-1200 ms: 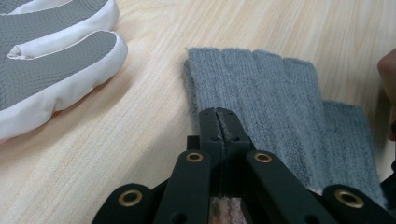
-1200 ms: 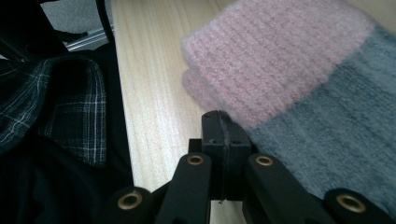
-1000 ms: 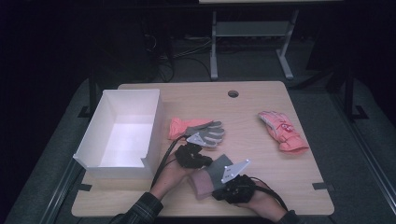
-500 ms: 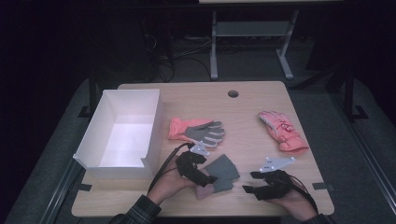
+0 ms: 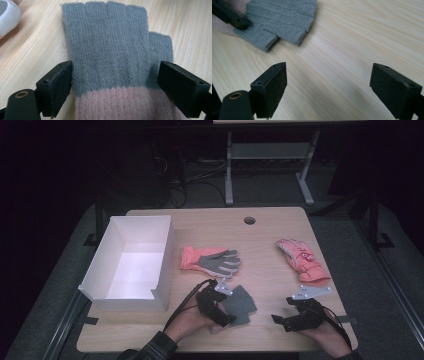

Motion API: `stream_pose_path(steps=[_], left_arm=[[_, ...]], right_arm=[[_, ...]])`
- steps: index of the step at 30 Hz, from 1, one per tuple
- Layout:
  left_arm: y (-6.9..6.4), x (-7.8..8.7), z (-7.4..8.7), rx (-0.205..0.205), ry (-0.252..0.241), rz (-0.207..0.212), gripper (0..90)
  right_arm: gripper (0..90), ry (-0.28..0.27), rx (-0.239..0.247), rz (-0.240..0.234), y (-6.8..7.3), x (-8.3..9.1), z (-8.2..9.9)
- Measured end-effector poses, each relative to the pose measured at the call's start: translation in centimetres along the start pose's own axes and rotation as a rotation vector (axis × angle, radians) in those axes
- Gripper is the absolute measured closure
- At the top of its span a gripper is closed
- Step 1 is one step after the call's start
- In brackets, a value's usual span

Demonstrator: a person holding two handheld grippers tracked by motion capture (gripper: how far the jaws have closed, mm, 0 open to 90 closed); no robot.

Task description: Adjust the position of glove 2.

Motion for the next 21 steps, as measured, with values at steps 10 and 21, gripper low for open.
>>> stream_pose_path(steps=[10,21], left_arm=[[-0.01,-0.25,0.16,0.011,0.011,0.019,14.1],[-0.28,0.09,-0.10,0.013,0.022,0.066,39.8]], right_arm=[[13.9,-0.016,-0.024,0.024,-0.28,0.15,-0.01],[13.7,-0.027,-0.023,0.052,-0.52,0.06,0.06]])
Point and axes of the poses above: each handheld gripper's, and its own axes: x roughly backward along the jaws, z roughly out of its underside, y roughly to its left, the point moved 1 cm from there along -x, roughly forward along the jaws, and after that the axes turned 1 degree about x, right-handed, at the moved point
